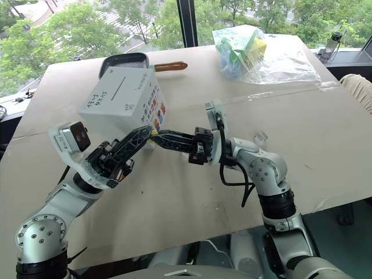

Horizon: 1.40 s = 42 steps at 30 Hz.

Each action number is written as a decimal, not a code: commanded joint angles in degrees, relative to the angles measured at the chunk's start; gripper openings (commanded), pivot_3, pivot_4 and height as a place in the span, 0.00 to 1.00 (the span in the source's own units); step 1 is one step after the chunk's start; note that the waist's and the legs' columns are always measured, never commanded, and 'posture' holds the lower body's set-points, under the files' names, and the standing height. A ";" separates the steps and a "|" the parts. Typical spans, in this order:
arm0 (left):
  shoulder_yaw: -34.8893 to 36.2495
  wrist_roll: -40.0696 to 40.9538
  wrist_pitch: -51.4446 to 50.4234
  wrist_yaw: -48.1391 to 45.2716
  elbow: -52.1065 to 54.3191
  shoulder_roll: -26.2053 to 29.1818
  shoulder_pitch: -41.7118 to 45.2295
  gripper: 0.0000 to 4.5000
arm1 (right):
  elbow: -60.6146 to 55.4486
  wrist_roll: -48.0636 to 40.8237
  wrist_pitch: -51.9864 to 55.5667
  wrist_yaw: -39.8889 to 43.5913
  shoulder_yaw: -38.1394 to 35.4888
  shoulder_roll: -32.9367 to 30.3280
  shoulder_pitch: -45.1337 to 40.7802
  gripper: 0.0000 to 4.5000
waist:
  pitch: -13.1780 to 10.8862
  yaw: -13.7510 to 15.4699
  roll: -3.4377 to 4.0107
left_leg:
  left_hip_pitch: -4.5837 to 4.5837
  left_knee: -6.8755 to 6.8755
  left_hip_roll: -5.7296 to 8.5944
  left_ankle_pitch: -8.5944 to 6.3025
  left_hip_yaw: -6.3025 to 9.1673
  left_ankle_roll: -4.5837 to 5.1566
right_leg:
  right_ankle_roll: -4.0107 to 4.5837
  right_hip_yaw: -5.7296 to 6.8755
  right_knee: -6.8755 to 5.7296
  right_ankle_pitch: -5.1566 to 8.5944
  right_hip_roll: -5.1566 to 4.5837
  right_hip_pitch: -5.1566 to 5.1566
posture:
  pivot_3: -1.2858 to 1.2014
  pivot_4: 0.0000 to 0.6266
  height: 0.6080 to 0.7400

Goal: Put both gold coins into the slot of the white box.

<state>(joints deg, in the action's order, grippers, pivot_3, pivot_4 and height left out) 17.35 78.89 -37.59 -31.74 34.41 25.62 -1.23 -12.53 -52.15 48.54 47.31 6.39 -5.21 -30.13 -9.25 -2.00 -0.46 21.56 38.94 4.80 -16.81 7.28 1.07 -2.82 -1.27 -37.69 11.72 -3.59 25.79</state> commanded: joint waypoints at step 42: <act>-7.95 -49.81 -11.40 27.15 -13.85 12.92 30.04 0.00 | 13.88 25.69 -29.13 3.21 0.06 -8.21 -13.94 0.82 | -0.03 0.24 -0.04 | 0.20 -0.08 0.05 0.01 0.03 -0.02 | -0.02 0.00 -0.02 0.00 -0.02 0.29 | 0.52 0.24 0.85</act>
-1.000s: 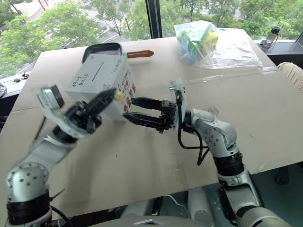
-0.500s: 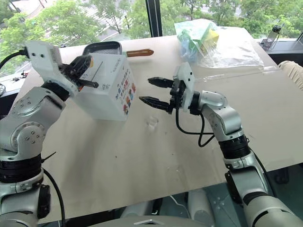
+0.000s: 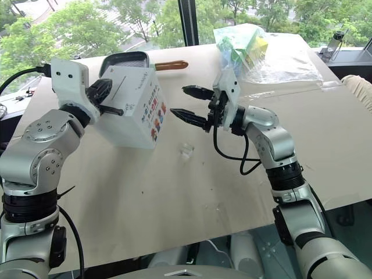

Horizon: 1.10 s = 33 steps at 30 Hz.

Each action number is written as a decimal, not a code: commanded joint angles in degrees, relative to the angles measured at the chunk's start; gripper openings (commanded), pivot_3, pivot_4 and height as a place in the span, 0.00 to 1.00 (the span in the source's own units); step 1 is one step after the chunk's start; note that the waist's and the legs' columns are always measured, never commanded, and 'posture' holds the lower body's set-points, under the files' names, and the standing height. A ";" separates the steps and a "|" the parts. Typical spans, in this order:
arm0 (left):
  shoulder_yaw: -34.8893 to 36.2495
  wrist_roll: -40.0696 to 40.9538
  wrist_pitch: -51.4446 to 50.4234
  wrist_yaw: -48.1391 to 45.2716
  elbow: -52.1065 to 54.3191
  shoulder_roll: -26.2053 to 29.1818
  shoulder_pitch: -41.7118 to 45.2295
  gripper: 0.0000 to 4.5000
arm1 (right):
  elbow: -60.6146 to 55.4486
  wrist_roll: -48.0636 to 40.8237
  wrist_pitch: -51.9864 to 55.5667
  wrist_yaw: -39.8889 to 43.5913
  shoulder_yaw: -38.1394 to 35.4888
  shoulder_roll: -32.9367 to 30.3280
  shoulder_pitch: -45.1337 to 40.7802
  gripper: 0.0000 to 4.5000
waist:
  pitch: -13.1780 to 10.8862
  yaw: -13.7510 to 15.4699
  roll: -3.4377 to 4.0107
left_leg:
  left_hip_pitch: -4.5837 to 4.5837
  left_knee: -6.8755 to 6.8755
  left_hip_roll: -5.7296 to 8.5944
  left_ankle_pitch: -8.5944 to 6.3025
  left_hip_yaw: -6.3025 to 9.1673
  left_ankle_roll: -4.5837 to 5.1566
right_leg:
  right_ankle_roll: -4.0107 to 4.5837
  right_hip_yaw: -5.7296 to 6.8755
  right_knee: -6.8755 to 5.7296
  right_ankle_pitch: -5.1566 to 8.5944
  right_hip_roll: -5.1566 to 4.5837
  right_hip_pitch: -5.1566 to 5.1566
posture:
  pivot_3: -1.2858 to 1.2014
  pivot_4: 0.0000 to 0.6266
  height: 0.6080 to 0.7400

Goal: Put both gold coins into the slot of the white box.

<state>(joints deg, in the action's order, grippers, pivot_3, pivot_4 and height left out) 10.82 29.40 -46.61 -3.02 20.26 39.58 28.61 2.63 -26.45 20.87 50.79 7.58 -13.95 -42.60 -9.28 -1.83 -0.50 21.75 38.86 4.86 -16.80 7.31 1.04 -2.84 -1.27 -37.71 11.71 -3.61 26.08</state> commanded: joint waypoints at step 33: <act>-1.58 -7.13 -23.04 0.18 0.70 -11.75 4.83 0.00 | -2.22 0.91 -2.62 -1.36 -1.91 0.84 -0.31 0.82 | 0.31 0.91 0.31 | -0.48 0.20 0.04 0.00 -0.03 0.00 | -0.01 -0.01 -0.21 0.00 0.00 -0.54 | 0.52 0.24 0.85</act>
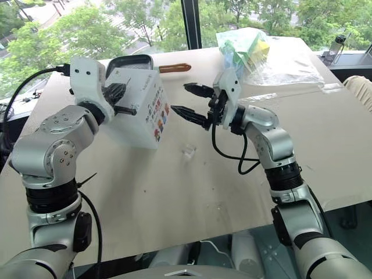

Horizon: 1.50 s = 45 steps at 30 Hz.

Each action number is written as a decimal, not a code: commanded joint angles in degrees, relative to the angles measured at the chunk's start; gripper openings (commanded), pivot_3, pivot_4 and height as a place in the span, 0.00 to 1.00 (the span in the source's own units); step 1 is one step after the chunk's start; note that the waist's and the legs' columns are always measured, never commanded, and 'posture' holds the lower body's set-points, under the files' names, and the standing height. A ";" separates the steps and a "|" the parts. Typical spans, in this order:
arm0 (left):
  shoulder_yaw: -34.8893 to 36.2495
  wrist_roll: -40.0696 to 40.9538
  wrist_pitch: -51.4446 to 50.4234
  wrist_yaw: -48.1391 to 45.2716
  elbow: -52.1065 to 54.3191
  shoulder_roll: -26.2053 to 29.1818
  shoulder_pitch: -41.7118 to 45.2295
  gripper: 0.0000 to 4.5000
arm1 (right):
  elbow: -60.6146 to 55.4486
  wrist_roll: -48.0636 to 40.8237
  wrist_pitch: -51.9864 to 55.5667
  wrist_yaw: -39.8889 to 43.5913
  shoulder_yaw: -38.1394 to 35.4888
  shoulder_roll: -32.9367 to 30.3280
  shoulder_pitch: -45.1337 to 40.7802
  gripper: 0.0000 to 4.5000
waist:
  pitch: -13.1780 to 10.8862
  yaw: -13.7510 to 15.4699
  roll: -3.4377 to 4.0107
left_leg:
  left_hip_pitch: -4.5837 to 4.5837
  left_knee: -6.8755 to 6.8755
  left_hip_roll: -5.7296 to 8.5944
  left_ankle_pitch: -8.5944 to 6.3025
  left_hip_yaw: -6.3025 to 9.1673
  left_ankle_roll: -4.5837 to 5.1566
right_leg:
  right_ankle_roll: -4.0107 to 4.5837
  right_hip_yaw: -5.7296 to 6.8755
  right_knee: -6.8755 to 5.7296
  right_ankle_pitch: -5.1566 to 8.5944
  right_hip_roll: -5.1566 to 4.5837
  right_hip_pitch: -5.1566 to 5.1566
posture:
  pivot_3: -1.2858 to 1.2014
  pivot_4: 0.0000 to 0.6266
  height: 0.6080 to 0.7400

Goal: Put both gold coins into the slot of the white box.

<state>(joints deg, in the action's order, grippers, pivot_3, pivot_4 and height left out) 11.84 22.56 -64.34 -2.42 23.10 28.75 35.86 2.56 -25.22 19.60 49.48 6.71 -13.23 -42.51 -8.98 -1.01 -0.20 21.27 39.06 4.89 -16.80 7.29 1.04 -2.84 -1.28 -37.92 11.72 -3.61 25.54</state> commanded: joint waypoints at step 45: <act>0.36 2.16 35.10 -29.31 11.84 -0.52 -50.80 0.72 | -10.71 -0.45 -3.98 7.05 -7.36 -17.36 34.58 0.84 | -0.06 0.61 -0.05 | 0.16 -0.62 -0.09 -0.04 -0.03 0.11 | 0.01 -0.11 0.90 0.01 -0.02 0.01 | 0.52 0.24 0.85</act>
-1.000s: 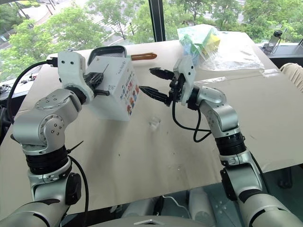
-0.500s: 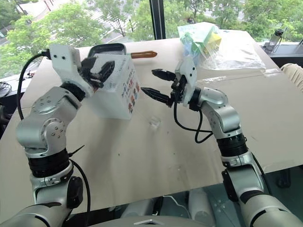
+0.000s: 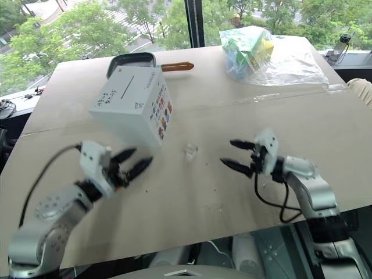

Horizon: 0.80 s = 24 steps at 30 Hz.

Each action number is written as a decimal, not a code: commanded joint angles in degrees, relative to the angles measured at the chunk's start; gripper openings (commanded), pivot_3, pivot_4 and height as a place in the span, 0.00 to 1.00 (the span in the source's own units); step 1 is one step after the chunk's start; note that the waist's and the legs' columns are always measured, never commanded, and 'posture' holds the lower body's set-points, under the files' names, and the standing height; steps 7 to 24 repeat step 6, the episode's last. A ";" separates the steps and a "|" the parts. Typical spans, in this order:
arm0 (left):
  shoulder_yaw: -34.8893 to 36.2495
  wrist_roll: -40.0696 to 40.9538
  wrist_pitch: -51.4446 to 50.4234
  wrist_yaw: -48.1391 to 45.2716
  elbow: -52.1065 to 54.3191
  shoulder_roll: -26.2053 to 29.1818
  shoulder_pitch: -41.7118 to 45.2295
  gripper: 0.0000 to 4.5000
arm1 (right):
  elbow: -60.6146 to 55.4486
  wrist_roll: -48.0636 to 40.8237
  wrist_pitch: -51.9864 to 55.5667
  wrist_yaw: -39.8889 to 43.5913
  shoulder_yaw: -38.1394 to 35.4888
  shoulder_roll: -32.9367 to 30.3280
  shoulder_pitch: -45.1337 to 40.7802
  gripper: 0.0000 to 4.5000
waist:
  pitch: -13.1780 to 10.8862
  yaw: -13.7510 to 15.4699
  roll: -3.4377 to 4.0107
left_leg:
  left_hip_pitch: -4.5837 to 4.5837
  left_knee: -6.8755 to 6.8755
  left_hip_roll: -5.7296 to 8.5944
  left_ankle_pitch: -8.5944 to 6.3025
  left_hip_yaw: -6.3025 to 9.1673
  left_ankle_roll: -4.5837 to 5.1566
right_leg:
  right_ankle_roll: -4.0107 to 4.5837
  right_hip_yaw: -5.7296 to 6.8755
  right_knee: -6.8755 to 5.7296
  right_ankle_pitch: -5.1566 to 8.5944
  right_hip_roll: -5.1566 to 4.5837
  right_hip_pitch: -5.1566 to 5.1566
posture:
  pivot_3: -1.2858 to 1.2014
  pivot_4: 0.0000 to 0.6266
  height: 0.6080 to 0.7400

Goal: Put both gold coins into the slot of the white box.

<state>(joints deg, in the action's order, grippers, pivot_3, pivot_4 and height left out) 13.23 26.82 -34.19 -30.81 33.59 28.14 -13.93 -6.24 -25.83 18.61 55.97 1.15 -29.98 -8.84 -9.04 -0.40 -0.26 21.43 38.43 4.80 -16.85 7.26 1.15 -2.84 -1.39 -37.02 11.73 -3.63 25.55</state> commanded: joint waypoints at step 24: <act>-3.06 -3.49 9.89 -1.13 -0.10 -1.67 -3.53 0.72 | -0.35 1.34 -4.99 0.06 -2.13 -1.20 2.53 0.84 | 0.00 -0.18 0.00 | -0.07 0.01 -0.04 -0.01 -0.14 0.03 | 0.04 -0.01 -0.02 -0.04 0.04 -0.01 | 0.52 0.24 0.85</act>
